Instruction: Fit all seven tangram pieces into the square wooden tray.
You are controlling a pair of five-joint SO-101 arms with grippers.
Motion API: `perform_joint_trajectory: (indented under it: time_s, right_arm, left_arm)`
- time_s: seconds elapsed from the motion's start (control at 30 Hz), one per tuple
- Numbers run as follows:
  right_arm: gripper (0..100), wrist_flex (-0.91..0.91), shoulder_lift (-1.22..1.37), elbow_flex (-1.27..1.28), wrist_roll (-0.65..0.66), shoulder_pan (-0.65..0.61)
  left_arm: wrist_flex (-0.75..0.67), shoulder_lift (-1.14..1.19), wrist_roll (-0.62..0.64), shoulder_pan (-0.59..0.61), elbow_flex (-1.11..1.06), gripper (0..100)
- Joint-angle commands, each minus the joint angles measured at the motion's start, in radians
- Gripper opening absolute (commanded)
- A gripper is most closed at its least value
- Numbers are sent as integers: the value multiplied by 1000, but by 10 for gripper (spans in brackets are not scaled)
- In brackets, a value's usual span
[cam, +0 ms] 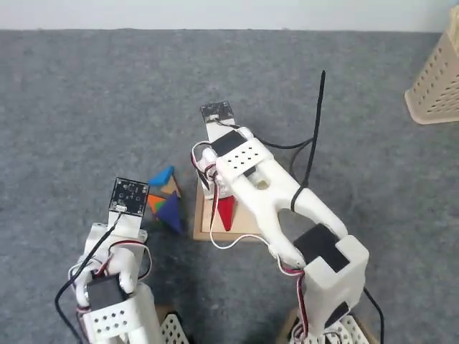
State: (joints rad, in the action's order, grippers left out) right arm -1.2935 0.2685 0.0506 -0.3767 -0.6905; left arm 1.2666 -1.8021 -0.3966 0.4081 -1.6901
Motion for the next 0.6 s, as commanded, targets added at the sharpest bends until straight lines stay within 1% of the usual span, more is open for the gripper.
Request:
perform_joint_trajectory:
  time_s: [0.0,0.2,0.33,0.37,0.43,0.5,0.57]
  right_arm:
    - [113,-18,-145,-58,40,51]
    - [112,-16,-157,-57,43,96]
    - [104,-4,-131,-37,141,122]
    - [83,5,-119,-28,170,124]
    - [6,41,-90,-2,218,128]
    - [20,58,-61,23,253,128]
    - [8,67,-36,37,258,130]
  left_arm:
    - [2,-14,-14,2,4,98]
    - [2,-14,-14,2,4,98]
    - [2,-14,-14,2,4,98]
    - [2,-14,-14,2,4,98]
    - [2,-14,-14,2,4,98]
    - [2,-14,-14,2,4,98]
    - [2,-14,-14,2,4,98]
